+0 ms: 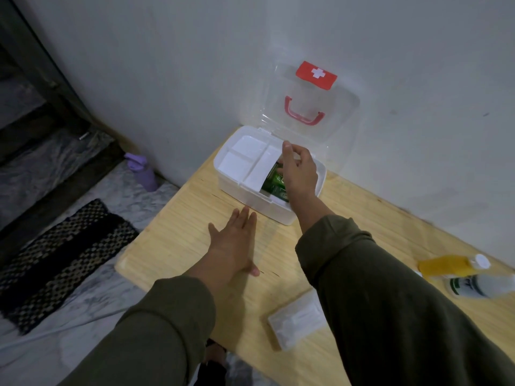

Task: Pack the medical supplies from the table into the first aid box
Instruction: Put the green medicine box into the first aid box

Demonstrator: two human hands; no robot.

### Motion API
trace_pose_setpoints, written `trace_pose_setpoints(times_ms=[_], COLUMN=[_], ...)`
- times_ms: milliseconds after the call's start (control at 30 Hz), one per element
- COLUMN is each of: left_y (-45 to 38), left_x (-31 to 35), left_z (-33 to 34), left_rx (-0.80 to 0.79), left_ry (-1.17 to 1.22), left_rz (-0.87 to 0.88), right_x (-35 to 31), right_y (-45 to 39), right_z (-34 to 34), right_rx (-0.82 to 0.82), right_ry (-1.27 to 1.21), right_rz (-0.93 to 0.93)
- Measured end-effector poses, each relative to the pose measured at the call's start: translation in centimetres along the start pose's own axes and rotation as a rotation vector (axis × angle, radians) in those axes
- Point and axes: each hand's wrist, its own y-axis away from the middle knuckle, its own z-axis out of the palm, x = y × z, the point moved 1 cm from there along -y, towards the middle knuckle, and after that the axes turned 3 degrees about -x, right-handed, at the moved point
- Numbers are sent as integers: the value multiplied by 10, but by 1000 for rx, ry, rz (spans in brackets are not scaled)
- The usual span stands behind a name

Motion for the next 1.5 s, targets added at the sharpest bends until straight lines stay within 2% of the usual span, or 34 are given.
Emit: trace_pose_setpoints(times_ms=[367,600,733,833,1333,1500], left_y=[-3,-5,-7,-7,-9,-6], left_x=[-1,-3,-1,-1,-5,-6], left_z=[2,2,5,5,5,2], left_rx=[12,20,18,21,18,7], left_ry=[2,12,4,12,13,23], left_rz=[0,0,5,3,-1,-20], right_x=[-8,-9,-8,-9,-12,-13], right_y=[-2,-1,0,-1,2,13], right_z=[7,0,4,4,6,-10], right_rx=[10,137,82,49,80,1], right_ry=[18,48,-19,-1,-74,58], right_rz=[43,33,151,170,76,-138])
